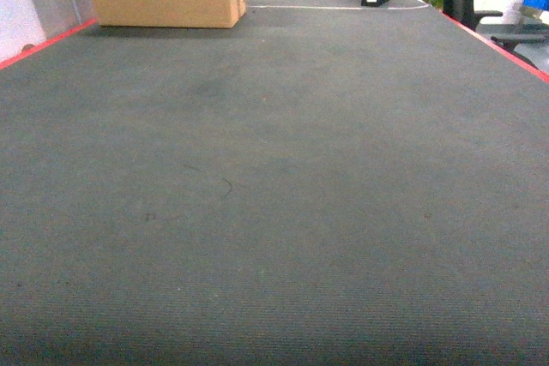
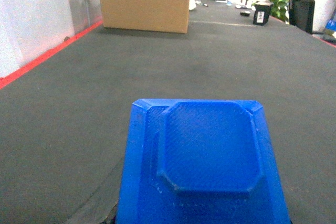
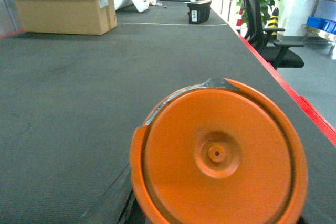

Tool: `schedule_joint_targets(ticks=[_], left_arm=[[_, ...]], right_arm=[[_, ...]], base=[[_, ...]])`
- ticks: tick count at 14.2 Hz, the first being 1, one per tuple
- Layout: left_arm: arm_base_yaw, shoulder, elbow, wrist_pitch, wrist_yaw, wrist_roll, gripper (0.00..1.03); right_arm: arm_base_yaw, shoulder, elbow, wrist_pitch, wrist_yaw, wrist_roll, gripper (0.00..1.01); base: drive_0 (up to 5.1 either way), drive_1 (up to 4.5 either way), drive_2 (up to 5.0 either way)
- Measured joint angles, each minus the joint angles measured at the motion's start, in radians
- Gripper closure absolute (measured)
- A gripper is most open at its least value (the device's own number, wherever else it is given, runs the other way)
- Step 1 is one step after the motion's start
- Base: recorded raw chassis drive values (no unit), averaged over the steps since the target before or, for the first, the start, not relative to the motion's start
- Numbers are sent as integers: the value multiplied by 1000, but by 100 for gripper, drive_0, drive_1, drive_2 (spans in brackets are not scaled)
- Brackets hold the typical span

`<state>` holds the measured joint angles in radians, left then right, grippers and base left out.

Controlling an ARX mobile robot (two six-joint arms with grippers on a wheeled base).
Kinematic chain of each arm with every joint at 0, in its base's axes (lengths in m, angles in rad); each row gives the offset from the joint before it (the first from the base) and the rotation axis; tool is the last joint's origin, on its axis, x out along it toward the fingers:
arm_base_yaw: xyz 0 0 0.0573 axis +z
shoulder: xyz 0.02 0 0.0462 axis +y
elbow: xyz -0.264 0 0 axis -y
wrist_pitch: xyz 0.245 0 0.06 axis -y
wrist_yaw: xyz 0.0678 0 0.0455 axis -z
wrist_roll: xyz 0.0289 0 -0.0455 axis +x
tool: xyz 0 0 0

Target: Sort blue parts and orange caps into right shelf containers

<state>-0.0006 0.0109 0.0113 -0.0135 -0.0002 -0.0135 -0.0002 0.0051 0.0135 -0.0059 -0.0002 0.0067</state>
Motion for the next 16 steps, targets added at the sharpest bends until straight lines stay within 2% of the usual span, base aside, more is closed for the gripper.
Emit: schedule_joint_targets(ticks=[7,16], left_arm=[[0,0,0,6,0,0,60],[0,0,0,6,0,0,61]], right_arm=[[0,0,0,-1,0,0,57],[0,0,0,-1,0,0,57]], base=[[-9,-9,-9],[-161,-161,-161]])
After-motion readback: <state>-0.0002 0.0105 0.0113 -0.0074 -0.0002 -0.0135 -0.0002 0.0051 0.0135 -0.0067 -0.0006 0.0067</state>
